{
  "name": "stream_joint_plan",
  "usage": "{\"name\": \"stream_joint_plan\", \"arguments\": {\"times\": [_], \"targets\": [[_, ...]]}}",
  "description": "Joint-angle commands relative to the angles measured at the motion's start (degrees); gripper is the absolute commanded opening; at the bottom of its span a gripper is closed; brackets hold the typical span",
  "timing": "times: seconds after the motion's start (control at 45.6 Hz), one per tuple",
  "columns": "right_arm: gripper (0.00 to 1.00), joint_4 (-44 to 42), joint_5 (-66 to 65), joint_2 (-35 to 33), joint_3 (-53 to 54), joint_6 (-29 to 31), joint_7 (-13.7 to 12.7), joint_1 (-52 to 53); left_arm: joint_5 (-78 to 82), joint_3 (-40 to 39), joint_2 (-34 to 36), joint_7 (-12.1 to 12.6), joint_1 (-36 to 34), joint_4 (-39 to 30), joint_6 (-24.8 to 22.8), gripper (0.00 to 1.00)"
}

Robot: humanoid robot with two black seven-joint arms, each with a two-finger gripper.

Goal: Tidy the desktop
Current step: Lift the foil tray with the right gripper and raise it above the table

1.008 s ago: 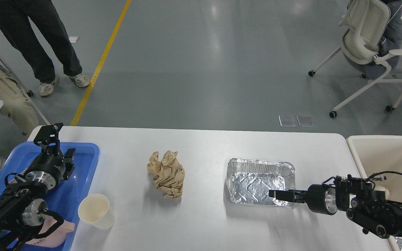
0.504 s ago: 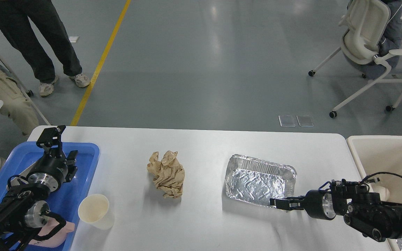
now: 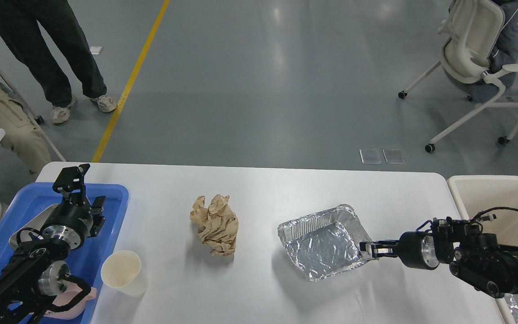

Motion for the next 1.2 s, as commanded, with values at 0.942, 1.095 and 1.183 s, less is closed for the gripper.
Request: {"name": "stream_joint_plan", "arguments": {"times": [0.942, 1.095, 1.183], "targets": [[0.00, 6.6, 29.4, -8.1, 0.8, 30.1, -18.2, 21.2, 2.7, 0.0, -2.1, 0.3, -1.0, 2.9, 0.4, 0.97], [0.00, 7.7, 33.9, -4.0, 1.2, 28.4, -19.9, 21.6, 2.7, 0.1, -1.9, 0.3, -0.9, 3.0, 0.6, 0.97], [0.00, 8.7, 35.3, -2.0, 1.4, 27.6, -20.5, 22.7, 2.6, 0.1, -1.5, 0.3, -0.9, 3.0, 0.8, 0.97]]}}
